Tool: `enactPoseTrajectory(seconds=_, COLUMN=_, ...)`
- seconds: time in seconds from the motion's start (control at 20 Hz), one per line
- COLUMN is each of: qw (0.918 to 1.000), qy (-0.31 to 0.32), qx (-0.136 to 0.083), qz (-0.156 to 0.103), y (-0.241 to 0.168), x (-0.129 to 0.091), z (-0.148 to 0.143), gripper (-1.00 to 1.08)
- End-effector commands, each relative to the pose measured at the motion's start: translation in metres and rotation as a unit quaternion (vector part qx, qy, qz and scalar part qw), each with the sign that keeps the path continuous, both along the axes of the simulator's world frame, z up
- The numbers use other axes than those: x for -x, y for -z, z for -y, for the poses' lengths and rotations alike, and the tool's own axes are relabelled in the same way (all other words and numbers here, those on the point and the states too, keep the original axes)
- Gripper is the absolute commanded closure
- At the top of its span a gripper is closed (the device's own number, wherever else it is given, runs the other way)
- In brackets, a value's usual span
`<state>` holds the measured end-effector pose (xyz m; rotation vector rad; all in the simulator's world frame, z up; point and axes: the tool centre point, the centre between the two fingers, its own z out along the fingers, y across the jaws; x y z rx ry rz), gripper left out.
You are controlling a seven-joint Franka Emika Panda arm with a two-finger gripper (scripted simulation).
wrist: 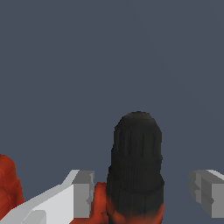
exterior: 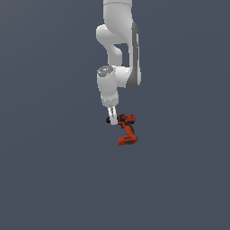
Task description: Pick up the object and move it to a goal position.
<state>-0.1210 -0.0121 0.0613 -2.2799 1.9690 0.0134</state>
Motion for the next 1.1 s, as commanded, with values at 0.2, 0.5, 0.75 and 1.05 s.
enactPoseTrajectory(seconds=0.2, qw=1.0, qy=0.001, qx=0.0, qz=0.0, y=0.012, x=0.0, z=-0.001, gripper=-0.6)
enactPoseTrajectory(seconds=0.5, qw=1.0, qy=0.003, qx=0.0, qz=0.0, y=0.028, x=-0.001, z=-0.003, gripper=-0.6)
enactPoseTrajectory(seconds=0.75, qw=1.0, qy=0.003, qx=0.0, qz=0.0, y=0.03, x=-0.002, z=-0.003, gripper=1.08)
enactPoseTrajectory(seconds=1.05, qw=1.0, qy=0.003, qx=0.0, qz=0.0, y=0.03, x=-0.002, z=-0.003, gripper=1.08)
